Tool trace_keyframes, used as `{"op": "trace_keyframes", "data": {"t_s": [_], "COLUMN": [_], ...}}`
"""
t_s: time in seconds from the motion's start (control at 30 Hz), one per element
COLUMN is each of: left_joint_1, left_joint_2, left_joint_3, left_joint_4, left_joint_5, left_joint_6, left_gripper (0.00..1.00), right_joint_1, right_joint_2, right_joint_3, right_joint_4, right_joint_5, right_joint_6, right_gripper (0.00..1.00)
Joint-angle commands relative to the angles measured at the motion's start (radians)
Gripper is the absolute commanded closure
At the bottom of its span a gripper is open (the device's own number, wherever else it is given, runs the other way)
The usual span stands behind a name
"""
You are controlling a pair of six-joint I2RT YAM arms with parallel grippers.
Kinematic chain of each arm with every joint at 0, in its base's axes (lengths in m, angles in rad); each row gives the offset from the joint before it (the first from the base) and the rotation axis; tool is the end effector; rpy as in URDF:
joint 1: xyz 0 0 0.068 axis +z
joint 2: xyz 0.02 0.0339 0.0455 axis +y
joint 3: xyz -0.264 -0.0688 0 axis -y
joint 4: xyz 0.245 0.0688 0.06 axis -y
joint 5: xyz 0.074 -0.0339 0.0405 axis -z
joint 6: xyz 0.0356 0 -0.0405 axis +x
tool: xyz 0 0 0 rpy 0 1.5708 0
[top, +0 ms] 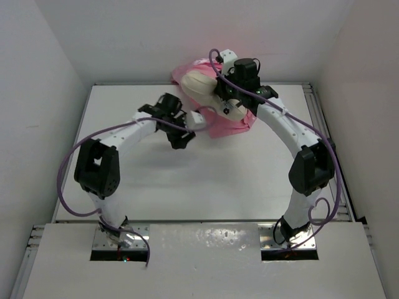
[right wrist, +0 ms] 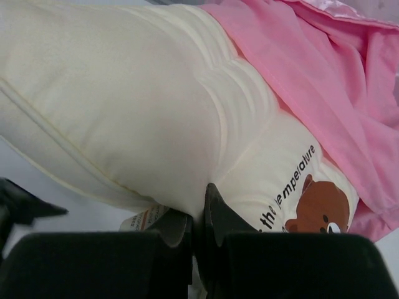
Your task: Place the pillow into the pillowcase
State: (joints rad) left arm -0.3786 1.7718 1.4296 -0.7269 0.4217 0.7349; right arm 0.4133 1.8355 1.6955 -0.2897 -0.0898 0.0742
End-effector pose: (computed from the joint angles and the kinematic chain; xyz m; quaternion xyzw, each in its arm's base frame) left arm 0.3429 -0.1521 0.2531 0.5447 0.7767 -0.1565 0.2748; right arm 0.4013 0.1795 0.3479 -0.1658 0.8246 0.1669 0.5145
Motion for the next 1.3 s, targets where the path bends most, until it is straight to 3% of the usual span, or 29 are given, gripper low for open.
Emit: {"op": "trace_keyframes", "data": {"t_s": [0.0,0.03,0.1,0.13,0.2,0.37,0.47,0.6,0.83,0.87,0.97,1.07,1.17,1.27], "left_joint_1": [-0.141,-0.170,-0.252,-0.273,-0.321,-0.316,-0.281,-0.260,-0.227,-0.223,-0.221,-0.226,-0.220,-0.192], "left_joint_2": [-0.034,0.004,0.032,0.053,0.074,0.168,0.280,0.415,0.518,0.529,0.561,0.561,0.548,0.493], "left_joint_3": [0.009,0.015,-0.029,-0.055,-0.143,-0.276,-0.146,0.080,0.071,0.074,0.117,0.152,0.212,0.290], "left_joint_4": [0.081,0.166,0.298,0.443,0.629,0.943,0.904,0.795,0.741,0.739,0.728,0.685,0.611,0.430], "left_joint_5": [-0.208,-0.266,-0.351,-0.415,-0.478,-0.472,-0.402,-0.365,-0.374,-0.377,-0.371,-0.314,-0.258,-0.203], "left_joint_6": [0.331,0.327,0.320,0.314,0.320,0.638,0.675,0.574,0.741,0.744,0.709,0.631,0.499,0.377], "left_gripper": [0.42,0.33,0.25,0.19,0.15,0.13,0.13,0.08,0.10,0.12,0.39,1.00,1.00,1.00], "right_joint_1": [-0.024,-0.024,-0.025,-0.027,-0.033,-0.047,-0.048,-0.042,-0.022,-0.019,-0.016,-0.018,-0.025,-0.045], "right_joint_2": [-0.044,-0.057,-0.070,-0.080,-0.090,-0.097,-0.110,-0.134,-0.147,-0.147,-0.153,-0.154,-0.153,-0.148], "right_joint_3": [-0.023,-0.040,-0.056,-0.069,-0.077,-0.077,-0.080,-0.112,-0.108,-0.105,-0.112,-0.120,-0.137,-0.148], "right_joint_4": [0.227,0.236,0.247,0.250,0.259,0.270,0.270,0.285,0.250,0.242,0.235,0.218,0.202,0.173], "right_joint_5": [-0.019,-0.028,-0.042,-0.045,-0.065,-0.137,-0.159,-0.176,-0.177,-0.176,-0.174,-0.157,-0.139,-0.105], "right_joint_6": [0.075,0.081,0.098,0.107,0.125,0.167,0.193,0.228,0.219,0.211,0.208,0.202,0.187,0.135], "right_gripper": [1.00,1.00,1.00,1.00,1.00,1.00,1.00,1.00,1.00,1.00,1.00,1.00,1.00,1.00]}}
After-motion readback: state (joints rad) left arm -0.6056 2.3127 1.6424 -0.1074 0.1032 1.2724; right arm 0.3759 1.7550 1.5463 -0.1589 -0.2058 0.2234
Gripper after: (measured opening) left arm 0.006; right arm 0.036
